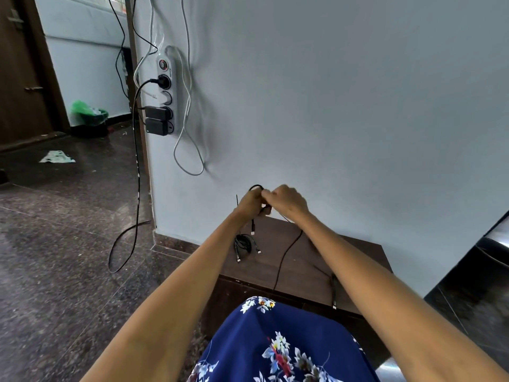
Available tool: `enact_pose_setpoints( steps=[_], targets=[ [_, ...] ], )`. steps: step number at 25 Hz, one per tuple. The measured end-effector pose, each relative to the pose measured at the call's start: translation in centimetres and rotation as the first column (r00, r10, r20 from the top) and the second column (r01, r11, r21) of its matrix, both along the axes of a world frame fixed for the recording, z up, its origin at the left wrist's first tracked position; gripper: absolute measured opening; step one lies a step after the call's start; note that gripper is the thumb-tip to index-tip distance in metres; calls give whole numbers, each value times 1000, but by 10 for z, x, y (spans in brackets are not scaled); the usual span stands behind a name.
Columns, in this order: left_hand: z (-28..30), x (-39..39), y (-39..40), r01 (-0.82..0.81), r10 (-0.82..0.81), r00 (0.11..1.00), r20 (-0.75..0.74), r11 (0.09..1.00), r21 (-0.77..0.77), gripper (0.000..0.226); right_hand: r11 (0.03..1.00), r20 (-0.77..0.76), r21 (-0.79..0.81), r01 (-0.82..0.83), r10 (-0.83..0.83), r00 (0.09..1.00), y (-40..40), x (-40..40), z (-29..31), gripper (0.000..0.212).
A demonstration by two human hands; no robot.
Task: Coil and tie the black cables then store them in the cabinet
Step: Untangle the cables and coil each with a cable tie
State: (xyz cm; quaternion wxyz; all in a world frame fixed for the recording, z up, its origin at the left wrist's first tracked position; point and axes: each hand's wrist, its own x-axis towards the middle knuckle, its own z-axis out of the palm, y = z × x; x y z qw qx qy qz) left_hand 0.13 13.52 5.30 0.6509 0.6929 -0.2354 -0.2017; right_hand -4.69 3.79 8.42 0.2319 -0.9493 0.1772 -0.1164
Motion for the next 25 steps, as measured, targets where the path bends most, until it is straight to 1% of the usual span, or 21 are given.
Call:
enact_pose_setpoints(
  steps=[1,2,3,5,6,7,8,10,11,13,14,15,17,18,19,20,21,22,23,24,25],
  targets=[
    [0,-4,0,82,-82,997,-5,996,39,25,1000,71,18,18,-19,997,-2,2,8,43],
    [1,-7,1,147,-144,988,-56,988,50,32,998,129,52,34,-40,991,-4,5,14,41],
    [2,-8,3,211,-207,968,-140,977,20,41,994,164,97,55,-71,984,-6,8,19,39],
    [7,-6,8,363,-385,879,-280,923,-130,56,975,187,189,113,-148,971,-11,11,22,35],
    [11,-4,11,433,-482,823,-300,875,-217,55,957,187,256,139,-190,964,-13,12,20,37],
    [14,-4,12,479,-552,781,-293,830,-286,48,920,181,360,153,-230,956,-14,13,17,39],
    [16,-5,13,501,-592,757,-278,798,-335,38,859,162,489,154,-263,951,-13,14,12,41],
    [17,-7,14,435,-571,770,-285,796,-420,30,695,53,698,171,-289,956,-8,13,-1,44],
    [15,-6,13,355,-537,784,-311,800,-484,30,637,-14,746,193,-275,961,-5,11,-9,45],
    [8,-3,8,181,-459,820,-342,774,-607,33,588,-124,774,237,-226,966,1,4,-24,43],
    [6,0,6,86,-396,841,-370,772,-630,33,588,-172,768,254,-192,966,3,0,-30,42],
    [5,3,5,-4,-314,859,-404,785,-619,34,615,-224,743,266,-147,964,5,-3,-33,41],
    [1,10,0,-107,-109,904,-413,878,-466,33,727,-336,640,249,-27,941,8,-8,-33,38],
    [-3,12,-2,-121,2,940,-340,936,-330,32,791,-388,572,218,27,921,9,-8,-28,38],
    [-6,14,-4,-120,89,978,-189,979,-162,31,852,-426,492,180,56,903,10,-7,-22,36],
    [-10,14,-5,-119,119,993,-6,993,9,32,907,-446,396,146,50,894,10,-5,-15,33],
    [-13,14,-6,-118,99,986,136,983,144,31,955,-436,273,118,14,900,9,-2,-7,29],
    [-18,13,-7,-97,56,982,182,970,222,30,986,-402,136,91,-29,915,7,0,1,27],
    [-22,10,-6,-37,7,993,120,969,244,28,998,-350,16,67,-57,935,4,3,10,27],
    [-25,7,-5,61,-64,998,8,972,228,27,997,-290,-60,50,-66,955,0,6,17,27],
    [-25,3,-3,165,-147,983,-111,971,174,31,995,-228,-86,50,-69,971,-3,8,24,29]
  ],
)
